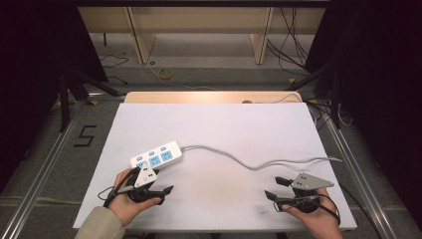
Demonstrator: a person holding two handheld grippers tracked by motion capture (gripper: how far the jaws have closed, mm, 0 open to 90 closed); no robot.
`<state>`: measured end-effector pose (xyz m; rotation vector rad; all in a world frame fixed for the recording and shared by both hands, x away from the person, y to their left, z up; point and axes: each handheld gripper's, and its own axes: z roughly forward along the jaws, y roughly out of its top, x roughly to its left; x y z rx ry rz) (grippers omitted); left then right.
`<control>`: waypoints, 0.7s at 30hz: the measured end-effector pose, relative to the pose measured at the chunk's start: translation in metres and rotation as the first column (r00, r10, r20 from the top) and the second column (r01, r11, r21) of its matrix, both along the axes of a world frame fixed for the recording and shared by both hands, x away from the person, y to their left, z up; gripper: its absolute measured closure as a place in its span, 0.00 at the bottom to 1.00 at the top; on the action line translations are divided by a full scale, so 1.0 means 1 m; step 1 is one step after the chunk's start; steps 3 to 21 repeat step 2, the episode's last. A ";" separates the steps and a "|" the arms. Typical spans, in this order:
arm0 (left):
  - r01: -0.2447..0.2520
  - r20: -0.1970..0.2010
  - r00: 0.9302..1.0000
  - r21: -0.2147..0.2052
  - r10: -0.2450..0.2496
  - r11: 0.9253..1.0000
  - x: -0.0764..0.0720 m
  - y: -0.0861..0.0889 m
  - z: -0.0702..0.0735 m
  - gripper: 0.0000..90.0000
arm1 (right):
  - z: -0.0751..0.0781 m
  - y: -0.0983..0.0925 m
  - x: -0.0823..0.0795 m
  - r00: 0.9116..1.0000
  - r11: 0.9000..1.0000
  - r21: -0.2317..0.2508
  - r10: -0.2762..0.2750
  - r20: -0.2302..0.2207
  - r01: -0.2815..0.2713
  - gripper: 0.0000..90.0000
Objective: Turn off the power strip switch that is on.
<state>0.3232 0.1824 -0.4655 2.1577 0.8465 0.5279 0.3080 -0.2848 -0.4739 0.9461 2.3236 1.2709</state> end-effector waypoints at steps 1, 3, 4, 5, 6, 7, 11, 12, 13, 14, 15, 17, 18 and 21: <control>-0.001 0.004 1.000 0.001 0.001 1.000 0.000 0.000 0.000 0.30 | 0.000 0.000 0.000 1.000 1.000 0.000 0.000 0.000 0.000 0.41; -0.001 0.007 1.000 0.004 0.001 1.000 0.000 -0.001 -0.001 0.30 | 0.000 0.000 0.000 1.000 1.000 0.000 -0.001 0.001 0.001 0.41; -0.001 0.007 1.000 0.004 0.001 1.000 0.000 -0.001 -0.001 0.30 | 0.000 0.000 0.000 1.000 1.000 0.000 -0.001 0.001 0.001 0.41; -0.001 0.007 1.000 0.004 0.001 1.000 0.000 -0.001 -0.001 0.30 | 0.000 0.000 0.000 1.000 1.000 0.000 -0.001 0.001 0.001 0.41; -0.001 0.007 1.000 0.004 0.001 1.000 0.000 -0.001 -0.001 0.30 | 0.000 0.000 0.000 1.000 1.000 0.000 -0.001 0.001 0.001 0.41; -0.001 0.007 1.000 0.004 0.001 1.000 0.000 -0.001 -0.001 0.30 | 0.000 0.000 0.000 1.000 1.000 0.000 -0.001 0.001 0.001 0.41; -0.001 0.007 1.000 0.004 0.001 1.000 0.000 -0.001 -0.001 0.30 | 0.000 0.000 0.000 1.000 1.000 0.000 -0.001 0.001 0.001 0.41; -0.001 0.007 1.000 0.004 0.001 1.000 0.000 -0.001 -0.001 0.30 | 0.000 0.000 0.000 1.000 1.000 0.000 -0.001 0.001 0.001 0.41; -0.001 0.007 1.000 0.004 0.001 1.000 0.000 -0.001 -0.001 0.30 | 0.000 0.000 0.000 1.000 1.000 0.000 -0.001 0.001 0.001 0.41; -0.001 0.007 1.000 0.004 0.001 1.000 0.000 -0.001 -0.001 0.30 | 0.000 0.000 0.000 1.000 1.000 0.000 -0.001 0.001 0.001 0.41; -0.001 0.007 1.000 0.004 0.001 1.000 0.000 -0.001 -0.001 0.30 | 0.000 0.000 0.000 1.000 1.000 0.000 -0.001 0.001 0.001 0.41; -0.001 0.007 1.000 0.004 0.001 1.000 0.000 -0.001 -0.001 0.30 | 0.000 0.000 0.000 1.000 1.000 0.000 -0.001 0.001 0.001 0.41; -0.001 0.007 1.000 0.004 0.001 1.000 0.000 -0.001 -0.001 0.30 | 0.000 0.000 0.000 1.000 1.000 0.000 -0.001 0.001 0.001 0.41; -0.001 0.007 1.000 0.004 0.001 1.000 0.000 -0.001 -0.001 0.30 | 0.000 0.000 0.000 1.000 1.000 0.000 -0.001 0.001 0.001 0.41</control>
